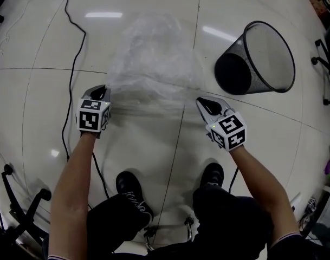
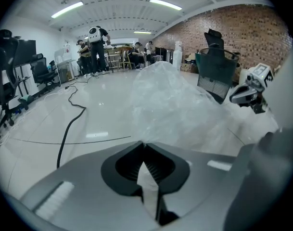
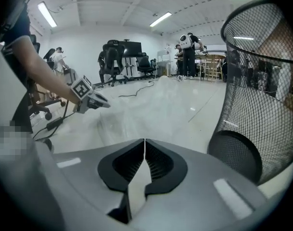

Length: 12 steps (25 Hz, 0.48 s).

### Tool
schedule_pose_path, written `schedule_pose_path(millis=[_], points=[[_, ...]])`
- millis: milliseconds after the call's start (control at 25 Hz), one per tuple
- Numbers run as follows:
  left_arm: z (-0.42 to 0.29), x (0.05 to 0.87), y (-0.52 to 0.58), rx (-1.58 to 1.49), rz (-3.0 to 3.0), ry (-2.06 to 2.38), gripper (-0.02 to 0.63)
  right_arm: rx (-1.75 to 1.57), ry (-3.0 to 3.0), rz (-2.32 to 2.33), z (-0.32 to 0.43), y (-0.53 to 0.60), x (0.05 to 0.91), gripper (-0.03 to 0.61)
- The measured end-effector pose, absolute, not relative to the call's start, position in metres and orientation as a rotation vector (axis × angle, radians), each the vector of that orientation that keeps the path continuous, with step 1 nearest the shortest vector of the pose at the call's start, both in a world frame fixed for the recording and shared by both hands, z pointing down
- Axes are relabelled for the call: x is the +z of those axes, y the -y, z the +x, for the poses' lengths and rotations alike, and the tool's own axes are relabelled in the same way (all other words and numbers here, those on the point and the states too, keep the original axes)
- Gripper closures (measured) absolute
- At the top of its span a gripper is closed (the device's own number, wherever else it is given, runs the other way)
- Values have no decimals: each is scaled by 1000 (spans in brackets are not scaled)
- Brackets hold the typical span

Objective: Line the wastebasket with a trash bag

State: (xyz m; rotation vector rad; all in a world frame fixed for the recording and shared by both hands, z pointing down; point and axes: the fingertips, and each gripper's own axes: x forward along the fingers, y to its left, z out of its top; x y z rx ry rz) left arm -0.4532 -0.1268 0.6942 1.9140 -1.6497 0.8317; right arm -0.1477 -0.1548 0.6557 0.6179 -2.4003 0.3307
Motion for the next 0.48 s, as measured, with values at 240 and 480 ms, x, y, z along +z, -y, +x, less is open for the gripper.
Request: schedule_pose_path(millis=[240,480], points=[[-455,692,128,842,1908,1649,603,409,2289,680,-121,161,687,451],[-456,697,127,859,1900,1638,603,459,2230,649,-116,153,707,391]])
